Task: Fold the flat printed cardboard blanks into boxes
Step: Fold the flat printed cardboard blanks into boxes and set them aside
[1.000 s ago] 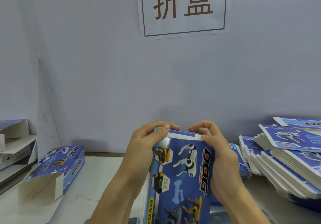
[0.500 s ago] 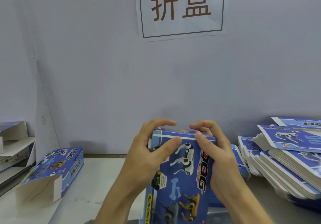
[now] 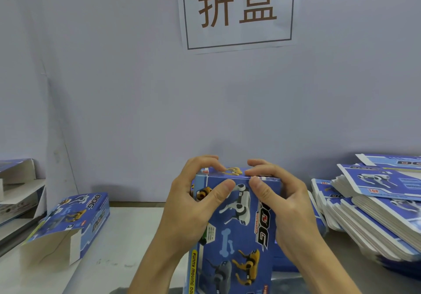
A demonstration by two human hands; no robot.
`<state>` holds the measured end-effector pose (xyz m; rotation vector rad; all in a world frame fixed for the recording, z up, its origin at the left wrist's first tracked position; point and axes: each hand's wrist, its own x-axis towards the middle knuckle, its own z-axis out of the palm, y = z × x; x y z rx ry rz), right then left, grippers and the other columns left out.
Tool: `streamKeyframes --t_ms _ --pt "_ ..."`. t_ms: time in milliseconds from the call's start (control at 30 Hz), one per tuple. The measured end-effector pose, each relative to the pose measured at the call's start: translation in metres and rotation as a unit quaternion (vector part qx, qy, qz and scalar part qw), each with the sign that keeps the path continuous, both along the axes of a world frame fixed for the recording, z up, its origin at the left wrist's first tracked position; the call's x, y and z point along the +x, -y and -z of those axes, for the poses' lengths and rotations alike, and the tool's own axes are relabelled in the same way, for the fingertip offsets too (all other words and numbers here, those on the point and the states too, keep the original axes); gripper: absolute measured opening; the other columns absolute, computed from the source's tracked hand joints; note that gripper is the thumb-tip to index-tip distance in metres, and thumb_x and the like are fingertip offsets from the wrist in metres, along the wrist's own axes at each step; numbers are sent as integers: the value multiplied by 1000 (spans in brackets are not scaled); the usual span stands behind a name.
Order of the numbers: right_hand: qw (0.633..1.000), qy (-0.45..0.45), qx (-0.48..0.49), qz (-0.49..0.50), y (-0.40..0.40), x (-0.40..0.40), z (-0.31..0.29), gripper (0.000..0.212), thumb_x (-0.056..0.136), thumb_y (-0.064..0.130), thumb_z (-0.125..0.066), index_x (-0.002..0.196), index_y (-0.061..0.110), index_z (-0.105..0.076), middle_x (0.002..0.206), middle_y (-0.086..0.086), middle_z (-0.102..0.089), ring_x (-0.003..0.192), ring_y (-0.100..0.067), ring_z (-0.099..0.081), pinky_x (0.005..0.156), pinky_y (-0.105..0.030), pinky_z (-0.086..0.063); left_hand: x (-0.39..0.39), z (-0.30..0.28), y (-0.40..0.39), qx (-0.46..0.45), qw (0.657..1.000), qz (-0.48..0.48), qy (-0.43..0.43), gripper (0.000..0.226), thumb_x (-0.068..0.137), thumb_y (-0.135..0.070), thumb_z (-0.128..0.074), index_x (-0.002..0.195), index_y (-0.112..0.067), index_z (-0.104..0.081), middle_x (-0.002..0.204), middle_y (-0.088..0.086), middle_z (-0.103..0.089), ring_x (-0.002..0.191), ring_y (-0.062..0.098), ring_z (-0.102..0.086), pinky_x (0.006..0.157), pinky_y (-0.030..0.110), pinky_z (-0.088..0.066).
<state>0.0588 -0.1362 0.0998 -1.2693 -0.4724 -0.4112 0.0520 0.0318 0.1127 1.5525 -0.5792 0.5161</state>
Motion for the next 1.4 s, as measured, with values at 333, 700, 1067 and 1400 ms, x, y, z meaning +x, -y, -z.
streamKeyframes --t_ms 333,700,1067,1400 --pt "999 26 -31 25 -4 -4 -3 26 77 40 -75 103 38 -74 113 9 -73 100 -21 -72 72 -35 -62 2 0 0 -49 999 -8 7 21 73 -43 -73 91 -32 -69 107 -10 -69 88 25 -76 60 36 -62" --pt "963 101 -116 223 -11 -5 -13 6 90 31 -71 94 27 -69 85 5 -64 82 -13 -60 72 -28 -48 29 10 -45 -459 856 -222 -87 32 81 -56 -73 89 -30 -57 80 -12 -76 73 9 -76 56 30 -59" --pt "942 -232 -242 11 -35 -5 -3 118 51 93 -42 145 22 -46 114 4 -68 107 -20 -66 99 -51 -50 20 9 -9 -474 842 -103 -238 66 81 -56 -69 130 -13 -55 107 10 -71 91 25 -70 72 44 -57" --pt "981 -143 127 23 2 9 -3 71 75 43 -72 140 38 -43 98 5 -77 91 -24 -75 62 -35 -60 9 15 6 -67 926 80 -363 82 50 -58 -79 122 -22 -60 103 -1 -76 106 19 -70 76 42 -58"
